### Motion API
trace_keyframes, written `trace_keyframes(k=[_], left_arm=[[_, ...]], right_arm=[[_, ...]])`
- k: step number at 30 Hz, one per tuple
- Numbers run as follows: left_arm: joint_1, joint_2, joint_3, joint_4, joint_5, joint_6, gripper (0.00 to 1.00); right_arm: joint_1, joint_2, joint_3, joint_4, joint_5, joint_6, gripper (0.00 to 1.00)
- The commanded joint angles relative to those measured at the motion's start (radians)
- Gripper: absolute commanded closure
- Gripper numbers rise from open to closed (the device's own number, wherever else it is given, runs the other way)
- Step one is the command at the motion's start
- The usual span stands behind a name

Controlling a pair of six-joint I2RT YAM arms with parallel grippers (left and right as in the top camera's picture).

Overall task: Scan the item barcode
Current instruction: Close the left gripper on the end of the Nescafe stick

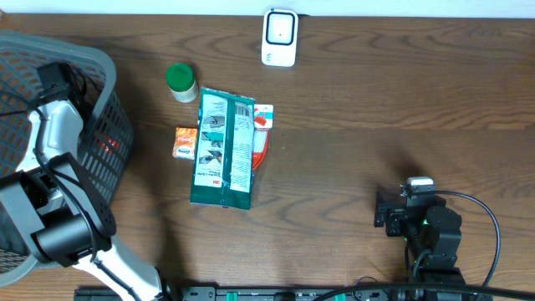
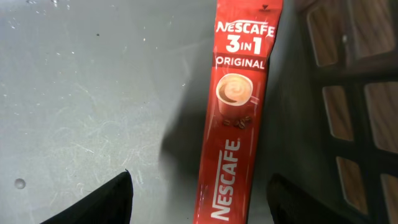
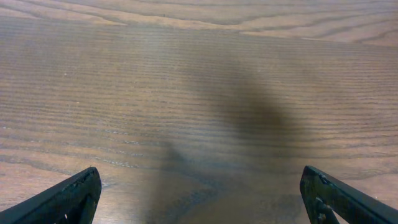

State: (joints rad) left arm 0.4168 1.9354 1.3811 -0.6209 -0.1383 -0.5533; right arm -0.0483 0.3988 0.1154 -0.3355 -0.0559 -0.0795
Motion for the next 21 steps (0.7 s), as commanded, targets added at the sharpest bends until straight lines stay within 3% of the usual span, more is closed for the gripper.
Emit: trace_keyframes(k=[1, 17, 21], left_arm=[[-0.003, 0.024, -0.003, -0.002, -0.019, -0.002, 0.30], [-0.003, 0.091, -0.003, 0.000, -0.019, -0.002, 0.34], [-0.003, 0.091, -0.003, 0.002, -0.019, -0.002, 0.46]], right_arm=[[-0.003, -0.001, -0.001, 0.002, -0.004, 0.015, 0.01], [-0.003, -0.001, -0.001, 0.002, -0.004, 0.015, 0.01], [-0.003, -0.001, -0.002, 0.002, -0.004, 0.016, 0.01]])
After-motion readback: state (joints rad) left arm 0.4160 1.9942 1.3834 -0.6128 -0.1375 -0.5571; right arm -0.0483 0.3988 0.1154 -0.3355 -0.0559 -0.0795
